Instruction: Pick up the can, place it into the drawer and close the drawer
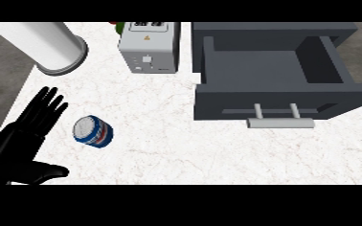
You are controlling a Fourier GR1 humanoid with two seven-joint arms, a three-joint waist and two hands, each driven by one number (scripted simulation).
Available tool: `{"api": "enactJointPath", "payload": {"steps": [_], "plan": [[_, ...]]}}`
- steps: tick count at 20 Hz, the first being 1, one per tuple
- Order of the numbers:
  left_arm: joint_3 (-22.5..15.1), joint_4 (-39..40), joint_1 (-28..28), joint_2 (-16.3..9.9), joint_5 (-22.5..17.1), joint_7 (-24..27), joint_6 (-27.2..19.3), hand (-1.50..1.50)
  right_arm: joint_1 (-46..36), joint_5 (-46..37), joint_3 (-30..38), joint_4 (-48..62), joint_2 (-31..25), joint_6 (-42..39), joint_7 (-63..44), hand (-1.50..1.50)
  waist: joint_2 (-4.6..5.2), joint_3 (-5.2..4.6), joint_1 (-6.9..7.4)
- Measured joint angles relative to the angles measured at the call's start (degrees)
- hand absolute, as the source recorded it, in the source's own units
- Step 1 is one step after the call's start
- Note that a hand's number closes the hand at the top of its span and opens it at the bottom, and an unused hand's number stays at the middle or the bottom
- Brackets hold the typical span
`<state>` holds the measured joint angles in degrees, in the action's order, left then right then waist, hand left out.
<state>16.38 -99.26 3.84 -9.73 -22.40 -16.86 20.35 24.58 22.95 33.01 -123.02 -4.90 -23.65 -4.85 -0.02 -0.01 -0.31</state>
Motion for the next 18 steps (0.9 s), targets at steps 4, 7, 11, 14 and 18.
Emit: {"api": "enactJointPath", "payload": {"steps": [4, 7, 11, 14, 18], "plan": [[0.3, 6.0, 0.2, 0.7, 3.7, 6.0, 0.9, -1.50, 0.1, 2.2, 2.0, -0.7, -0.3, -1.0, -1.4, -1.50, 0.00, -0.01, -0.03], [0.6, 9.4, -1.4, 0.6, 5.5, 8.0, 0.1, -1.50, 0.2, 2.2, 2.8, -0.4, 0.6, -2.2, -1.2, -1.50, 0.00, -0.01, -0.03], [1.3, 15.7, -2.8, 0.5, 8.3, 13.5, -0.4, -1.50, 0.5, 3.0, 4.6, 0.4, 0.3, -4.4, -1.1, -1.50, 0.01, 0.00, -0.07], [1.7, 21.2, -3.4, 0.1, 10.2, 18.3, 0.1, -1.50, -0.2, 2.5, 4.7, -0.2, 1.3, -4.3, -1.7, -1.50, 0.02, 0.00, -0.05], [2.1, 26.5, -4.1, -0.6, 11.4, 21.9, 0.6, -1.50, -0.2, 3.9, 6.7, 0.3, 0.9, -5.7, -2.1, -1.50, 0.01, 0.00, -0.05]]}}
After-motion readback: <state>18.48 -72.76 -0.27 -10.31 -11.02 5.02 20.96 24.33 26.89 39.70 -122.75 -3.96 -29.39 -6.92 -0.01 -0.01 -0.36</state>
